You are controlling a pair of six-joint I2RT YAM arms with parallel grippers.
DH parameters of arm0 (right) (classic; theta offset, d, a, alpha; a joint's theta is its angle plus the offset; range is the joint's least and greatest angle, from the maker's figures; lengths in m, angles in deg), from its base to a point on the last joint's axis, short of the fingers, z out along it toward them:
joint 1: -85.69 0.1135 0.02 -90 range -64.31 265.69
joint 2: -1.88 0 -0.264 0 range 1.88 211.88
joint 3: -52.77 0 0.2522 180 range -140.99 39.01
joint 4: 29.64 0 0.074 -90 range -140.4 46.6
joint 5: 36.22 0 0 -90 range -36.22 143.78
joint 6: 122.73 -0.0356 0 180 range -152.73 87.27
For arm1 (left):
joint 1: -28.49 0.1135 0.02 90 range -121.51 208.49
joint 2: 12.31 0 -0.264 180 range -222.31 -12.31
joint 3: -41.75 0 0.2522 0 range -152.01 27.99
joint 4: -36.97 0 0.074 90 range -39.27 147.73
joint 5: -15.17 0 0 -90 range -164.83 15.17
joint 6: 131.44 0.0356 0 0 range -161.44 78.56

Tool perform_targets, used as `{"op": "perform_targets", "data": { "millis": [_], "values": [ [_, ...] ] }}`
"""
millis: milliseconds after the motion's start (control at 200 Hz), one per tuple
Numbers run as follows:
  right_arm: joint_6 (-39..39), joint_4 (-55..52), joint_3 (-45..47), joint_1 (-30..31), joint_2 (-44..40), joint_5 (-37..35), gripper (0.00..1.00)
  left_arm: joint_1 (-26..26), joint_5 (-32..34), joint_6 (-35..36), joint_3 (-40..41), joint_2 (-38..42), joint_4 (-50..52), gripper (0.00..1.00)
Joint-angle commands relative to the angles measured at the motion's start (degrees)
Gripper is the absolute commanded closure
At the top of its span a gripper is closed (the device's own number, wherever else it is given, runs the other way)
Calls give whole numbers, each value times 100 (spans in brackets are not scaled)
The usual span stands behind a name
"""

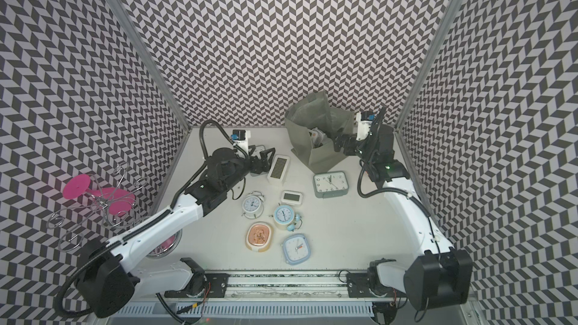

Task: Put the alarm clock into the canvas bag
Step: Pick up the alarm from the center of the board.

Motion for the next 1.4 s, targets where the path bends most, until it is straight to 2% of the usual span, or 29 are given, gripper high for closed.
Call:
{"op": "perform_targets", "data": {
  "millis": [0,155,340,611,951,1392],
  "values": [
    [-317,240,359,385,-589,375,0,6,-73,-356,404,510,1619,1],
    [-244,-62,923,1004,-982,273,1,-39,-415,-600,1194,1088,2072,1],
    [-28,-411,1330,1165,-1173,499,0,-196,-248,-1021,2006,1369,2062,1],
    [165,-450,1535,1165,-1127,816,0,-287,69,-1140,2332,808,1555,6],
    [212,-262,1719,1165,-1025,999,0,-287,692,-820,2405,266,1063,8],
    [182,-190,1836,1165,-903,1097,0,-293,536,-611,2519,-254,461,10]
  ]
}}
